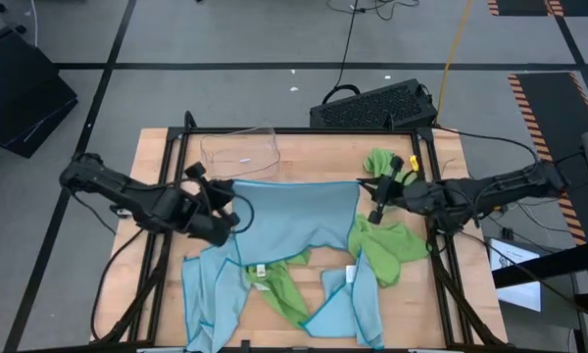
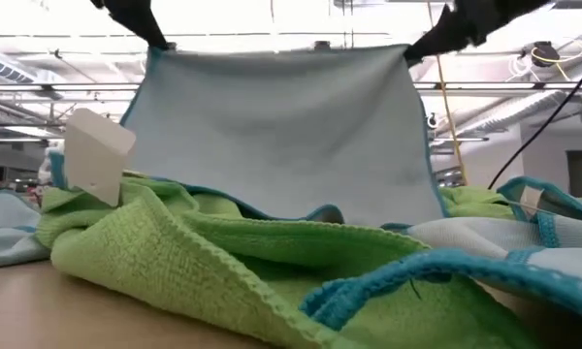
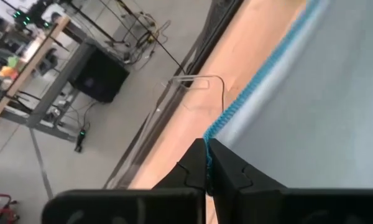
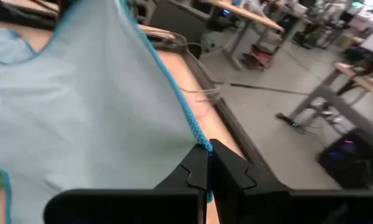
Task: Fold microfiber towels
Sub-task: Fold the top center blue microfiber cloth
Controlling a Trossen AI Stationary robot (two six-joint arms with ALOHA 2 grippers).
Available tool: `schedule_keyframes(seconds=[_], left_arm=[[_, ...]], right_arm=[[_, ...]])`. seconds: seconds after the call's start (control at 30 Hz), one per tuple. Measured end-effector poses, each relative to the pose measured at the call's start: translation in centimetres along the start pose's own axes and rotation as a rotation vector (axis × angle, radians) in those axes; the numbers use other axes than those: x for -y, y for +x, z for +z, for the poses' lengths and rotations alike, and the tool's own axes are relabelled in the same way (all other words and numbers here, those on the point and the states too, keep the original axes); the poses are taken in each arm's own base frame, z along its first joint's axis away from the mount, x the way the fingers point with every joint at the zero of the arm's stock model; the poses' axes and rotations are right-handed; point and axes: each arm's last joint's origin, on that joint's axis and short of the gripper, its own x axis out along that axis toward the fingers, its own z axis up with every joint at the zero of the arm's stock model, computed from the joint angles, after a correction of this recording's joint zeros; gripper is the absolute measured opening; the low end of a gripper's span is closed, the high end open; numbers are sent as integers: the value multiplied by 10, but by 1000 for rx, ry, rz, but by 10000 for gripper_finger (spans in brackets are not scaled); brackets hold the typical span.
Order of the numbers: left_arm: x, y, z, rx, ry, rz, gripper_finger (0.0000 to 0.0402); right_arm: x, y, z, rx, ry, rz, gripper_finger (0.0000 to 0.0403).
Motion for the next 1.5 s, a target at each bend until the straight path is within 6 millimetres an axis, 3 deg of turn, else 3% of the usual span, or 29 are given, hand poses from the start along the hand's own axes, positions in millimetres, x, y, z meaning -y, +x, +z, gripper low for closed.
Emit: schedule_keyframes(seconds=[0.2, 0.47, 0.53, 0.7, 0.8, 1.03, 1.3, 1.5], left_arm=[[6, 12, -1, -33, 28, -70, 8], [15, 9, -12, -81, 71, -146, 14], [13, 11, -12, -65, 90, -109, 8], [2, 27, -11, -14, 106, 114, 14], [-9, 40, -9, -35, 84, 199, 16], [-16, 56, -5, -121, 16, 121, 11], [-3, 46, -8, -161, 31, -62, 6], [7, 35, -12, -169, 13, -155, 16]], right_arm=[[-4, 10, -20, 33, 39, 99, 4], [-12, 12, -33, 15, 123, 252, 4], [-10, 13, -32, 24, 114, 205, 4], [7, 21, -30, 25, 59, -113, 4], [17, 29, -30, 20, 43, -192, 4], [24, 49, -38, -6, 131, -55, 4], [12, 59, -46, -51, 226, 177, 4], [7, 59, -52, -130, 269, 201, 4]])
